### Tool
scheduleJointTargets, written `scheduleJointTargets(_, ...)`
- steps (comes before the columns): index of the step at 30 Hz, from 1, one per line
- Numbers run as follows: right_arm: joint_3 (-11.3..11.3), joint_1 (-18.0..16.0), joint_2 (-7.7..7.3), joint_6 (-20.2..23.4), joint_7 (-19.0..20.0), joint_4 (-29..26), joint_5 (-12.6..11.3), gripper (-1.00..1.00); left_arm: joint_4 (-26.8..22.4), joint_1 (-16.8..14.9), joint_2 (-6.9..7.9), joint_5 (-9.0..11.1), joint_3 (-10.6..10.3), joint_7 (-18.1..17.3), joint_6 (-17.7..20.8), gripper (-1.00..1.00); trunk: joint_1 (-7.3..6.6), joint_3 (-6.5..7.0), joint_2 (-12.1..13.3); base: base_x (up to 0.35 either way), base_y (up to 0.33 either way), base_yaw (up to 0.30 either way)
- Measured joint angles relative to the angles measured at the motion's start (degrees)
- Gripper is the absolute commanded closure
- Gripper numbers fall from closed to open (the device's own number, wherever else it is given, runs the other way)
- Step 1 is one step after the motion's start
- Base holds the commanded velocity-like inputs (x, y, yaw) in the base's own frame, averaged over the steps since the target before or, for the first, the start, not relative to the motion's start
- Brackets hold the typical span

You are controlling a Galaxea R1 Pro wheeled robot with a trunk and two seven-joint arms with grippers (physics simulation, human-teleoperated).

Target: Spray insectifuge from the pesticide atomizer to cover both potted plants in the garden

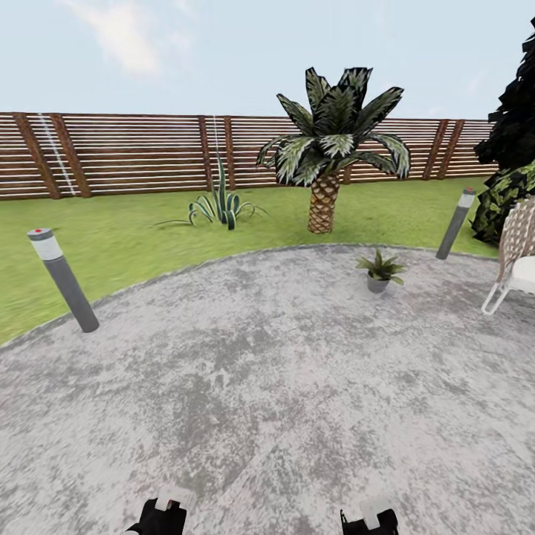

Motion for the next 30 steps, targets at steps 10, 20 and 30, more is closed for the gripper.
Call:
scheduleJointTargets(10,0.1,0.0,0.19,-0.1,0.0,-0.1,0.1,-1.0,0.0,0.0,0.0,0.0,0.0,0.0,0.0,1.0,0.0,0.0,0.0,0.337,0.0,0.0)
scheduleJointTargets(20,0.1,0.0,0.17,0.0,-0.1,0.0,0.0,-1.0,0.1,0.0,-0.01,0.1,0.0,0.0,0.0,1.0,0.0,0.0,0.0,0.337,0.0,-0.063)
scheduleJointTargets(30,0.1,0.0,0.17,0.0,-0.1,0.0,-0.1,-1.0,0.0,0.0,-0.01,0.1,0.0,0.0,0.0,1.0,0.0,0.0,0.0,0.337,0.0,-0.282)
